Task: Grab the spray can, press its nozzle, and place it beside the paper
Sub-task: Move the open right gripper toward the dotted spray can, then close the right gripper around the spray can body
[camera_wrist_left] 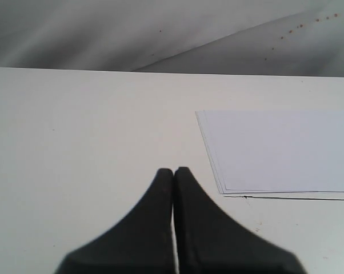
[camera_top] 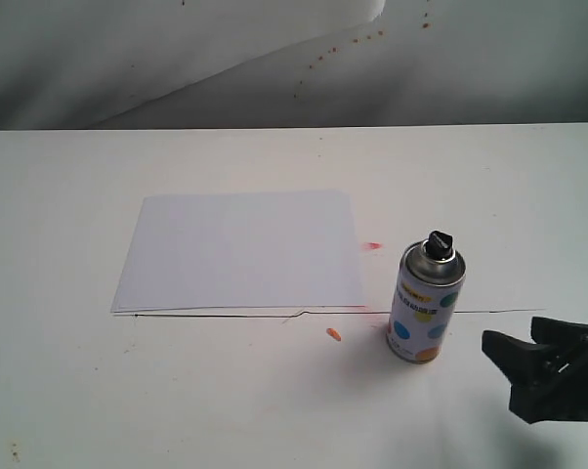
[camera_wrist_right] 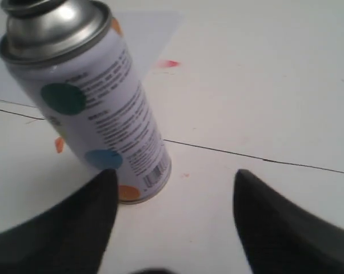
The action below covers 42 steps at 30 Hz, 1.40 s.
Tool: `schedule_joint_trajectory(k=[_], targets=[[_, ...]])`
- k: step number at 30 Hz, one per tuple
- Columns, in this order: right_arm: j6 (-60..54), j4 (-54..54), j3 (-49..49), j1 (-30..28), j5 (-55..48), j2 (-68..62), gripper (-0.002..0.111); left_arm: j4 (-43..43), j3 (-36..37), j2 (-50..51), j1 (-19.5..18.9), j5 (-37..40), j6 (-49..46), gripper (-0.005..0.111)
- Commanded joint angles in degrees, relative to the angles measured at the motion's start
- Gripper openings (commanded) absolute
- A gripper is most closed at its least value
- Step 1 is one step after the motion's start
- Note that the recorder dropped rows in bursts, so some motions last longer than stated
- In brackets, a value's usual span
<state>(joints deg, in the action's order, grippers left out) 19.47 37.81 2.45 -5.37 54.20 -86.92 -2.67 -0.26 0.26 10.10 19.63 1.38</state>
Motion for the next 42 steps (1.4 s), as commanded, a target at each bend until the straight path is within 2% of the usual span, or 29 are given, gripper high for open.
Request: schedule_joint_trajectory(k=[1, 3, 5, 8, 15, 28, 42], targets=[[5.1, 2.6, -0.3, 0.2, 1.0, -0.1, 0.086, 0.0, 0.3, -0.3, 0.1, -0.3, 0.0, 0.000], [5.2, 2.6, -0.3, 0.2, 1.0, -0.1, 0.095, 0.0, 0.3, -0.3, 0.1, -0.3, 0.0, 0.000], [5.2, 2.7, -0.3, 0.2, 1.0, -0.1, 0.098, 0.0, 0.3, -0.3, 0.1, -0.3, 0.0, 0.000], [4.7, 2.9, -0.1, 0.2, 1.6, -0.1, 0.098, 0.0, 0.3, -0.3, 0.1, -0.3, 0.0, 0.000], [7.6, 11.7, 5.0, 0.2, 1.6, -1.7, 0.096, 0.0, 0.3, -0.3, 0.1, -0.3, 0.0, 0.000], [4.0, 15.7, 8.1, 0.2, 9.6, -13.8, 0.095, 0.0, 0.3, -0.3, 0.1, -0.3, 0.0, 0.000], [5.2, 18.8, 13.4, 0.3, 10.1, -18.2, 0.095, 0.0, 0.3, -0.3, 0.1, -0.3, 0.0, 0.000]])
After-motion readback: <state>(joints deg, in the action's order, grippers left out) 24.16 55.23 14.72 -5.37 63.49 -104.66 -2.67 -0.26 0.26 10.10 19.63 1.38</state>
